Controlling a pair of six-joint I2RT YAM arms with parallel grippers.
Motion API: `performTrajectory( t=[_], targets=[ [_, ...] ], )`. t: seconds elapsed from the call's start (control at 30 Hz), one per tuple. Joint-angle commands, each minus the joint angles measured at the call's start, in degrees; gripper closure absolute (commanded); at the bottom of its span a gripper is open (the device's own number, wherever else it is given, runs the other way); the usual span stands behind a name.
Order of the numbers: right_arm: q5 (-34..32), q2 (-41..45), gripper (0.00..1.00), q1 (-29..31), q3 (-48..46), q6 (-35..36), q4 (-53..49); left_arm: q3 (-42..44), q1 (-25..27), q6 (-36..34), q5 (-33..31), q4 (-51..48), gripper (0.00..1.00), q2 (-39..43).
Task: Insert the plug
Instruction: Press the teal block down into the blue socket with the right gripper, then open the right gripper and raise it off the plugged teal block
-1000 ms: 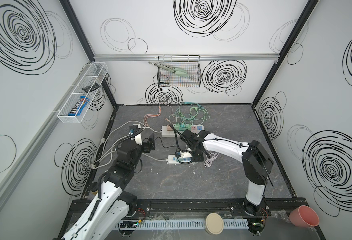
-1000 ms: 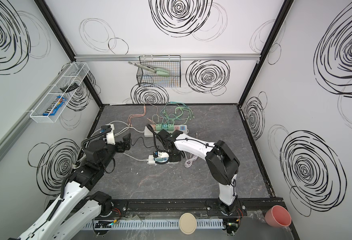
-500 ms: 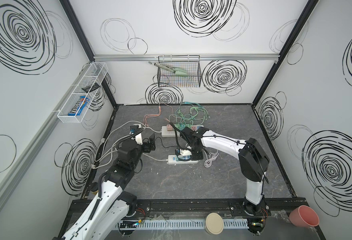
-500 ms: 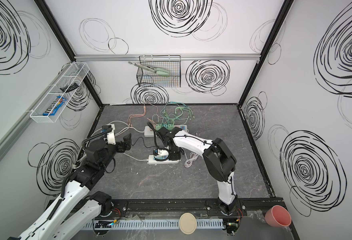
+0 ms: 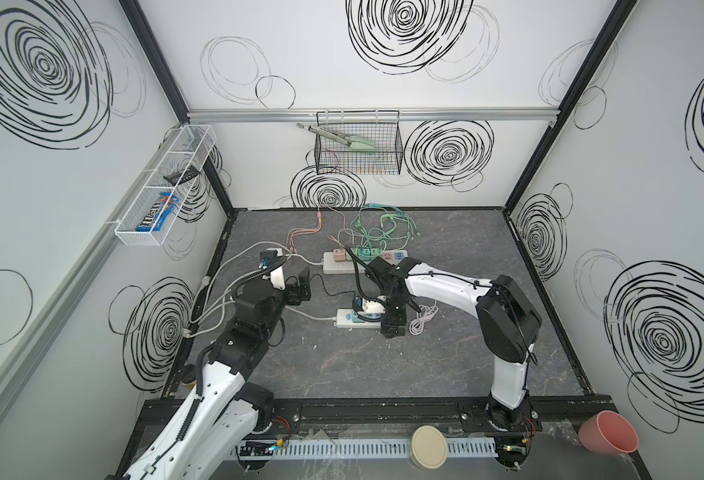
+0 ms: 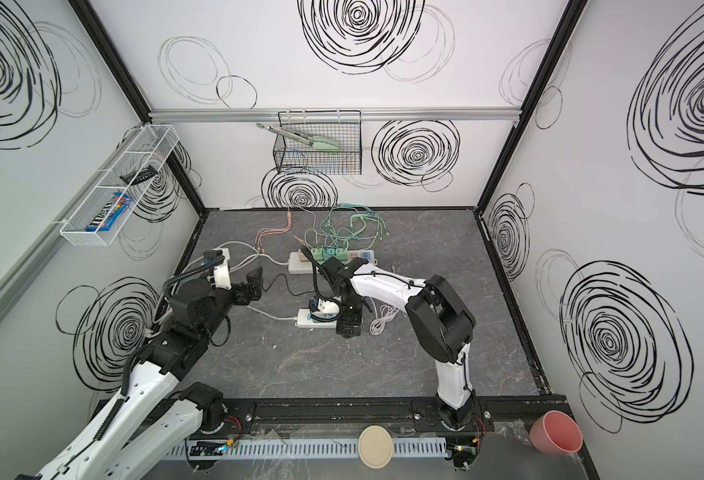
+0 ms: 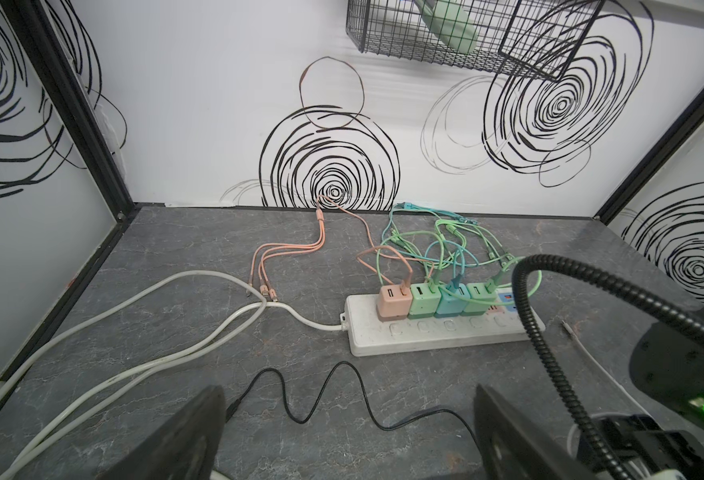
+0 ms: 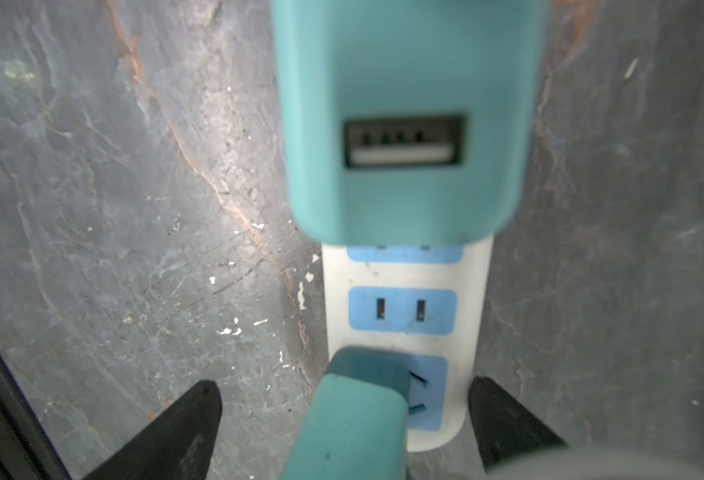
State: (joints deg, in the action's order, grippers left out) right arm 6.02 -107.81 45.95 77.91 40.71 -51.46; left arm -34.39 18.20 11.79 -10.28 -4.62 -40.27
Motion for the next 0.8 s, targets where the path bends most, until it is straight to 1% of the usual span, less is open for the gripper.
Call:
performTrajectory(
  t=[0.0, 0.2, 0.4, 0.5, 0.57, 0.63, 0.7, 0.77],
  targets=[
    [1.73, 4.09, 0.03, -0.81, -3.60, -0.90, -0.17, -0.15, -0.53, -0.19, 0.36, 2.19, 0.04, 0.46],
    [1.87, 9.86, 0.03, -1.24, -9.99, -1.77, 3.26, -0.15, -0.58, 0.16, 0.18, 2.23, 0.04, 0.37],
    [4.48, 15.04, 0.03, -0.94, -15.32, -2.46, 4.19, -0.40, -0.57, 1.44, -1.21, 2.08, 0.04, -0.09],
    [8.96, 18.92, 0.03, -0.46, -17.13, -2.83, 4.16, -0.83, -0.49, 2.89, -3.16, 1.81, 0.04, -0.92],
    [12.55, 21.48, 0.03, -0.06, -18.35, -3.89, 4.87, -1.75, -0.50, 5.04, -4.36, 0.83, 0.04, -1.89],
    [18.05, 25.42, 0.03, 0.00, -19.92, -5.49, 6.50, -3.93, -0.53, 8.37, -5.41, -1.73, 0.04, -3.66],
    [22.51, 30.10, 0.03, -0.04, -21.48, -7.67, 9.30, -5.77, -0.54, 10.29, -5.09, -3.53, 0.04, -5.44],
    [27.15, 35.72, 0.03, -0.48, -23.29, -10.21, 13.08, -6.12, -0.44, 11.56, -4.08, -3.28, 0.04, -6.33]
  ],
)
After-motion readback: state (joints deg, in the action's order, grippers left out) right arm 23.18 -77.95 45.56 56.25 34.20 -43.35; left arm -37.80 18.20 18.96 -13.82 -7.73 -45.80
